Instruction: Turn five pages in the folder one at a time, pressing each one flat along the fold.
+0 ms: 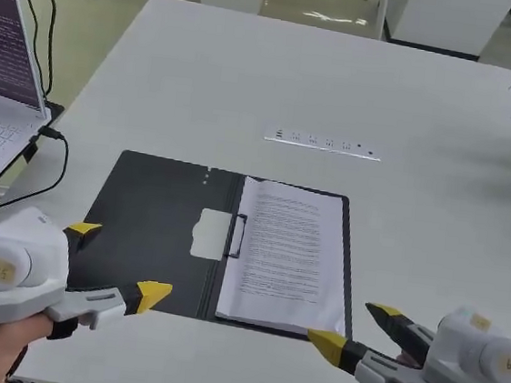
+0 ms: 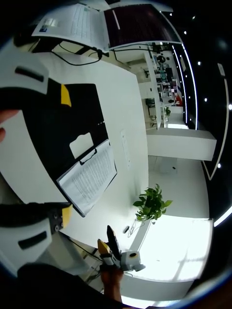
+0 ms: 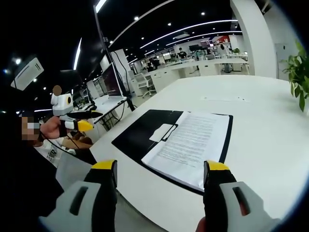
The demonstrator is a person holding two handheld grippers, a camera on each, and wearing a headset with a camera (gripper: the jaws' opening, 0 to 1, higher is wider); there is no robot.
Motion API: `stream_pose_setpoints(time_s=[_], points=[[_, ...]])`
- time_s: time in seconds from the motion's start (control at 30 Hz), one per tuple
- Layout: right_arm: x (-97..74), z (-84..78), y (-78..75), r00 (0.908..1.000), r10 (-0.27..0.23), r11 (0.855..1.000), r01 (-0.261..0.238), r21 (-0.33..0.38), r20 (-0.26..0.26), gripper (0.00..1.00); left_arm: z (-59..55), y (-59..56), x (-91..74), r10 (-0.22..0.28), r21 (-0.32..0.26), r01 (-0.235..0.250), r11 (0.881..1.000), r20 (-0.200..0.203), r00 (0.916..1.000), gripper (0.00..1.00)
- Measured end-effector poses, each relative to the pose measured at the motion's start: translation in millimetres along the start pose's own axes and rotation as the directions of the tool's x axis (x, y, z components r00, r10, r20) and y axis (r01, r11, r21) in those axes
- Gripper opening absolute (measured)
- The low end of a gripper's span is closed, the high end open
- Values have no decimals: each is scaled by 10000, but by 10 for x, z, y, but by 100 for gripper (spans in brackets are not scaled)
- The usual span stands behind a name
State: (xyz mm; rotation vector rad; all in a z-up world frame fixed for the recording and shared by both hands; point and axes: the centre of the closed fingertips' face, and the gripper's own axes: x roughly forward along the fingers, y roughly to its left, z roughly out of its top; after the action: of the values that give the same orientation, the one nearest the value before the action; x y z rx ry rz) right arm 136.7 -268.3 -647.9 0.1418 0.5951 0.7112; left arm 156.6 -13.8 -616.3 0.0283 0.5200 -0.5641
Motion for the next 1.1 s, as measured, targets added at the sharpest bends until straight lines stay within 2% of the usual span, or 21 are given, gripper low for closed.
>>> stream_pose_setpoints(time_s=[0.33,0.73,1.1], points=[[-17,-21,-18,10000,-59,10000,59,-4,-32,72,-24,4,19,-1,0,1,10000,-71,10000,78],[-35,-30,-43,9999,-136,9999,136,63,-18,72,4,15,47,-38,46,38,10000,-63,10000,78],[-55,-38,-70,9998,-205,9997,205,98,12,72,2,-47,133,-269,170,272,9995,-189,9995,78]])
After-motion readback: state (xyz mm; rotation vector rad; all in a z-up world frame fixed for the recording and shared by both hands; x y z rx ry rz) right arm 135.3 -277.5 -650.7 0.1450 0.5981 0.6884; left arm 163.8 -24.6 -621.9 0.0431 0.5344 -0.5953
